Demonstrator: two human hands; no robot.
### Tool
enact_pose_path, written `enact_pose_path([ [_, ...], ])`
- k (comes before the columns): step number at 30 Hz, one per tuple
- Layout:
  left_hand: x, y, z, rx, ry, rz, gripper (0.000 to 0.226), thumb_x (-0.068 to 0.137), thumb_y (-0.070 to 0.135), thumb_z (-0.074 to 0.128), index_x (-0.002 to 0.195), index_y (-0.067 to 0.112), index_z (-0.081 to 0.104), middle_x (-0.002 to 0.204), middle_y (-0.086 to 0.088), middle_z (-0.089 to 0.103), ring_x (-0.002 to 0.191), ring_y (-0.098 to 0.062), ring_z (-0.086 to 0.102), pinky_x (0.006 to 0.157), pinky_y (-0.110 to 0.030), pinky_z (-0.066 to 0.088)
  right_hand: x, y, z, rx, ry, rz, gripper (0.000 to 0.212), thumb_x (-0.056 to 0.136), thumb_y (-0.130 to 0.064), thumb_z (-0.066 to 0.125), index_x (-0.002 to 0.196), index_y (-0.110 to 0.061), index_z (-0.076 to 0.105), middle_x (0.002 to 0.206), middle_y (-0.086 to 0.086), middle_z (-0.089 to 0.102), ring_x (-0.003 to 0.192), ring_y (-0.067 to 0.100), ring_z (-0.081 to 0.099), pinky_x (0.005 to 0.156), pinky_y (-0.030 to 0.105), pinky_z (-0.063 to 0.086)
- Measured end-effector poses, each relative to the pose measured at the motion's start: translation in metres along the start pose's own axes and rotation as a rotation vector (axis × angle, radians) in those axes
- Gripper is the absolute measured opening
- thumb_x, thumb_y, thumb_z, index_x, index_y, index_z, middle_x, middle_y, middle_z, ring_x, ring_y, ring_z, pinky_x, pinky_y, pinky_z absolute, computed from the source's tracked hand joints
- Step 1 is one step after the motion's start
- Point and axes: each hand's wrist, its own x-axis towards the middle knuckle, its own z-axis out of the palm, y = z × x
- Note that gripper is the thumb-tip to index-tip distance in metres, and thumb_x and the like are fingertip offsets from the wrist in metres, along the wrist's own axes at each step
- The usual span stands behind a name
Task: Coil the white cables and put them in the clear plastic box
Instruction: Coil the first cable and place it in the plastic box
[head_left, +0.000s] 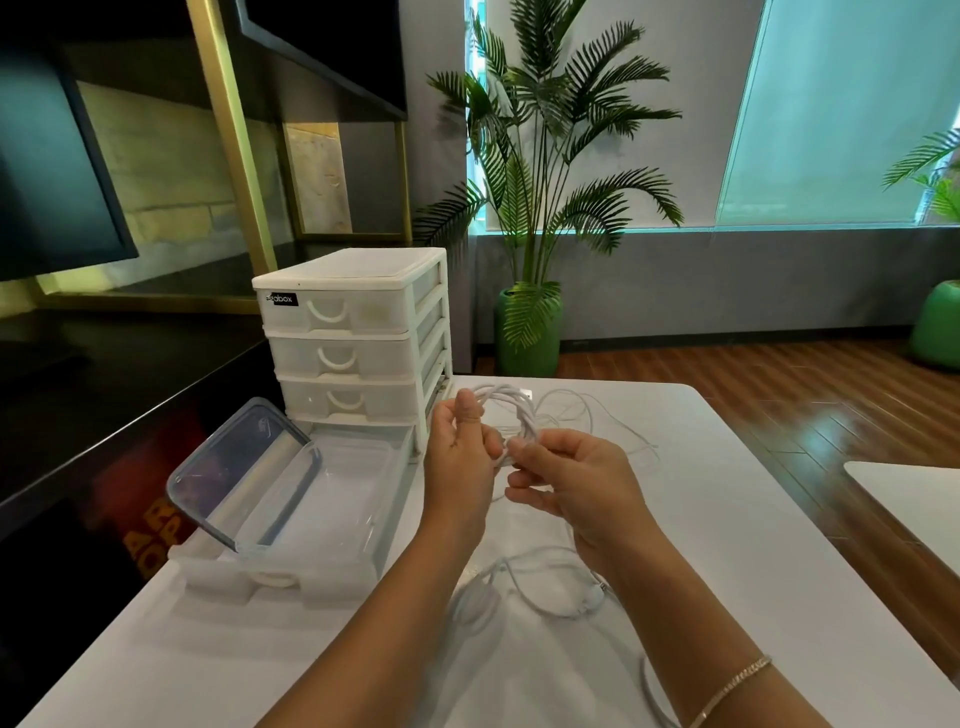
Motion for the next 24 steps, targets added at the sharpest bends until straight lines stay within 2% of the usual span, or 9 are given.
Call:
enact_pose_path([
  [3, 0.001, -0.001, 0.000, -0.056, -0.176, -0.063, 0.030, 0.099, 0.037, 0.030, 0.086, 0.020, 0.050, 0.061, 0.000, 0.051, 0.059, -0.010, 0.046, 0.061, -0.023, 0.041, 0.004, -0.002, -0.007, 0.099, 0.082, 0.044, 0.008, 0.084, -0.008, 0.064, 0.078, -0.004, 0.066, 0.066, 0.011, 0.065, 0.055, 0.015, 0.062, 0.053, 0.023, 0.057],
  [4, 0.001, -0.001, -0.002, -0.063, -0.247, -0.079, 0.024, 0.098, 0.035, 0.039, 0.086, 0.018, 0.050, 0.062, 0.000, 0.052, 0.062, -0.012, 0.046, 0.062, -0.025, 0.041, 0.005, -0.003, -0.010, 0.123, 0.089, 0.051, 0.009, 0.084, -0.005, 0.062, 0.076, -0.003, 0.065, 0.065, 0.012, 0.064, 0.053, 0.014, 0.061, 0.052, 0.023, 0.057],
  [6, 0.003, -0.001, -0.007, -0.011, -0.372, -0.095, 0.016, 0.082, 0.027, 0.060, 0.087, 0.017, 0.050, 0.068, 0.000, 0.052, 0.067, -0.013, 0.048, 0.064, -0.025, 0.044, 0.006, -0.004, -0.013, 0.139, 0.081, 0.047, 0.010, 0.084, -0.001, 0.060, 0.075, -0.003, 0.065, 0.064, 0.012, 0.064, 0.049, 0.013, 0.061, 0.049, 0.022, 0.056],
  [8, 0.004, -0.003, -0.012, 0.043, -0.442, -0.087, 0.028, 0.073, 0.011, 0.068, 0.091, 0.018, 0.048, 0.071, 0.000, 0.052, 0.069, -0.011, 0.050, 0.067, -0.023, 0.047, 0.006, -0.005, -0.015, 0.148, 0.059, 0.053, 0.010, 0.083, 0.000, 0.059, 0.075, -0.002, 0.066, 0.063, 0.012, 0.064, 0.048, 0.013, 0.061, 0.048, 0.022, 0.055],
  [10, 0.003, -0.002, -0.014, 0.091, -0.435, -0.054, 0.032, 0.076, 0.000, 0.069, 0.093, 0.019, 0.050, 0.072, 0.001, 0.054, 0.069, -0.011, 0.052, 0.067, -0.021, 0.048, 0.007, -0.005, -0.016, 0.185, 0.047, 0.084, 0.012, 0.082, 0.002, 0.058, 0.073, 0.001, 0.065, 0.061, 0.013, 0.061, 0.047, 0.014, 0.058, 0.046, 0.022, 0.055],
  [16, -0.001, 0.002, -0.013, 0.157, -0.353, 0.001, 0.028, 0.077, 0.008, 0.072, 0.093, 0.022, 0.055, 0.079, 0.001, 0.064, 0.076, -0.015, 0.063, 0.074, -0.027, 0.056, 0.008, -0.006, -0.019, 0.206, 0.082, 0.100, 0.015, 0.081, 0.002, 0.056, 0.068, 0.001, 0.063, 0.044, 0.005, 0.055, 0.037, 0.008, 0.051, 0.042, 0.020, 0.053],
  [21, -0.002, 0.002, -0.011, 0.080, -0.268, -0.012, 0.024, 0.077, 0.008, 0.071, 0.093, 0.019, 0.057, 0.085, -0.003, 0.071, 0.077, -0.018, 0.071, 0.068, -0.028, 0.059, 0.008, -0.007, -0.018, 0.132, 0.105, 0.082, 0.015, 0.083, -0.001, 0.056, 0.070, 0.001, 0.064, 0.055, 0.010, 0.052, 0.037, 0.008, 0.048, 0.042, 0.021, 0.053],
  [24, -0.001, 0.001, -0.011, 0.095, -0.244, -0.014, 0.022, 0.080, 0.009, 0.069, 0.096, 0.019, 0.058, 0.096, -0.008, 0.070, 0.084, -0.022, 0.070, 0.073, -0.033, 0.059, 0.008, -0.009, -0.020, 0.070, 0.103, 0.094, 0.015, 0.082, -0.001, 0.056, 0.070, 0.001, 0.064, 0.053, 0.010, 0.052, 0.035, 0.008, 0.047, 0.043, 0.021, 0.054],
])
